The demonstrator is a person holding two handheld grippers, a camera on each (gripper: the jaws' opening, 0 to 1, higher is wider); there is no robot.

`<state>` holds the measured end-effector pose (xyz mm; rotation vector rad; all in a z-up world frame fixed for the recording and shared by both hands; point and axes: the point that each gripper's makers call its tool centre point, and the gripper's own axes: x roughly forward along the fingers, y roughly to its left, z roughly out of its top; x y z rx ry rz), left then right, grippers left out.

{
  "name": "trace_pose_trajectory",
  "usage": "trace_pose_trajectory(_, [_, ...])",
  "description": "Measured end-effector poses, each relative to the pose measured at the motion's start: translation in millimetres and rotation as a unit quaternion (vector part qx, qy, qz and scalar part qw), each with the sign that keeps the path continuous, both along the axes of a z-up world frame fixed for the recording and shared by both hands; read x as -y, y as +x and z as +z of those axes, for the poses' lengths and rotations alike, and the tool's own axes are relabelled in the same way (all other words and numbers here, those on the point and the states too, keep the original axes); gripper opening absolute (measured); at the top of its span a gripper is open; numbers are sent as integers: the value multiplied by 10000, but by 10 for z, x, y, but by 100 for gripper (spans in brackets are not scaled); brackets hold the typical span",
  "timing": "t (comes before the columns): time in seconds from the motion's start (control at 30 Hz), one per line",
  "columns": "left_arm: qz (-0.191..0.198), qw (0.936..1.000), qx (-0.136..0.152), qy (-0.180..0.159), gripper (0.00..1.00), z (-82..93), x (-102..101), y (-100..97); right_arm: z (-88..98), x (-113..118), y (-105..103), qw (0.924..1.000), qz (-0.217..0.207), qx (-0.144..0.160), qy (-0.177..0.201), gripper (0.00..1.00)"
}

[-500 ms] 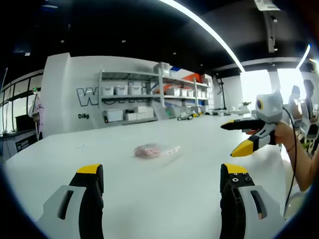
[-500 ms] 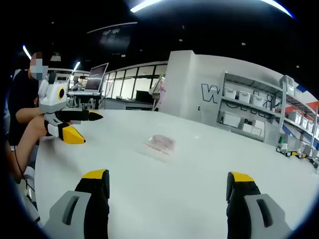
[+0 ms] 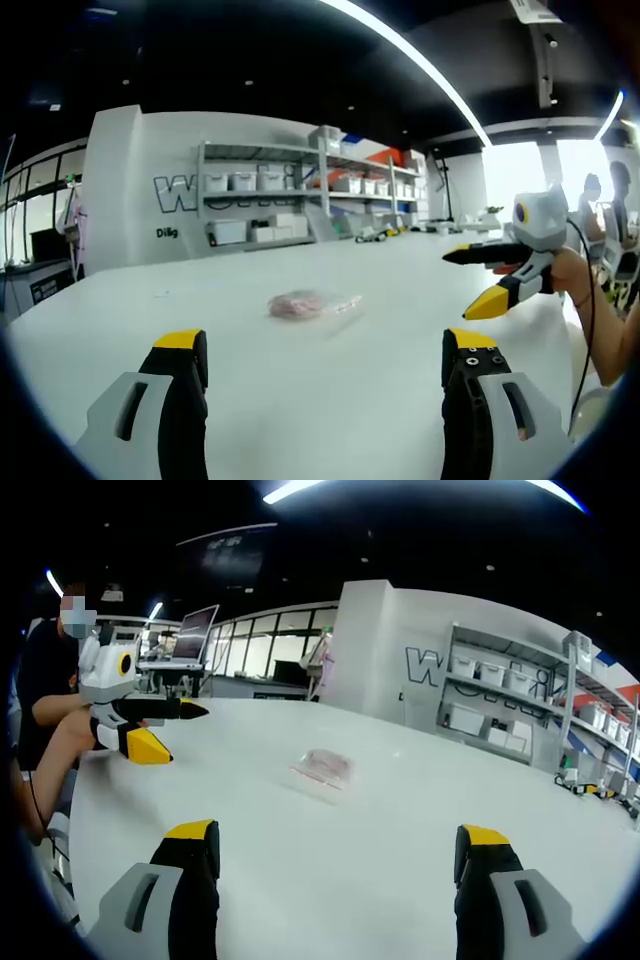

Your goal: Open the resealable bag by pulling the two sides of the seal apart until the entire bag opening is separated and visibly accessible.

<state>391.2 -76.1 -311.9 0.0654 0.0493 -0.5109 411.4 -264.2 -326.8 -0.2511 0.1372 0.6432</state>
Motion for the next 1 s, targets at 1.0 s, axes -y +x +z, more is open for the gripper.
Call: trace_pose_trajectory(1.0, [16,9998,-203,28,96,-80,11,35,19,-15,30,10000,23,64,-52,96])
